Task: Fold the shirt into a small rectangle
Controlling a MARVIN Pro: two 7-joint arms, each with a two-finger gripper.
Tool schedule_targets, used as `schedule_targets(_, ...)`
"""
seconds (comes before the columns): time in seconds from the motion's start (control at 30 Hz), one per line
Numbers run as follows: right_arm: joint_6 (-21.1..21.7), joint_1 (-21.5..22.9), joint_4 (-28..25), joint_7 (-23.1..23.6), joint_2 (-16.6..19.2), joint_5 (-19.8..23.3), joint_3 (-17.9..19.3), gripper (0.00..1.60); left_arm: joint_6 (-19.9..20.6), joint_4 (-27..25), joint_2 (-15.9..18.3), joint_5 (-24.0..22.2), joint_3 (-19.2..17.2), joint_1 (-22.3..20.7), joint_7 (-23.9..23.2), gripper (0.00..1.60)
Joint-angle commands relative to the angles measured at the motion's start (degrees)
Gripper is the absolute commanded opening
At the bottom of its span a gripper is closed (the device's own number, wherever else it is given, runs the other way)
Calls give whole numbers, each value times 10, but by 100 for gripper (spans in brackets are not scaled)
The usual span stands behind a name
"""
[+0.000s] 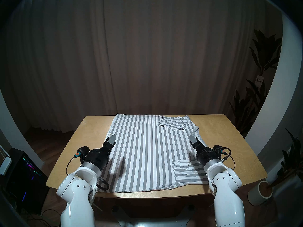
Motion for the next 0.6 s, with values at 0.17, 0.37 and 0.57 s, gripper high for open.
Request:
schedule_targets(0.17,81,-40,-56,12,-22,153,60,160,84,-39,-24,-108,-49,45,14,160)
schedule_targets(0.37,118,-70,-70,18,0,186,104,160,137,-69,-44,-170,-99,77,52,160)
schedule_targets(0.57,165,-81,-77,22,-10,250,138,160,175,-100,-61,-231,-122,79,102,160)
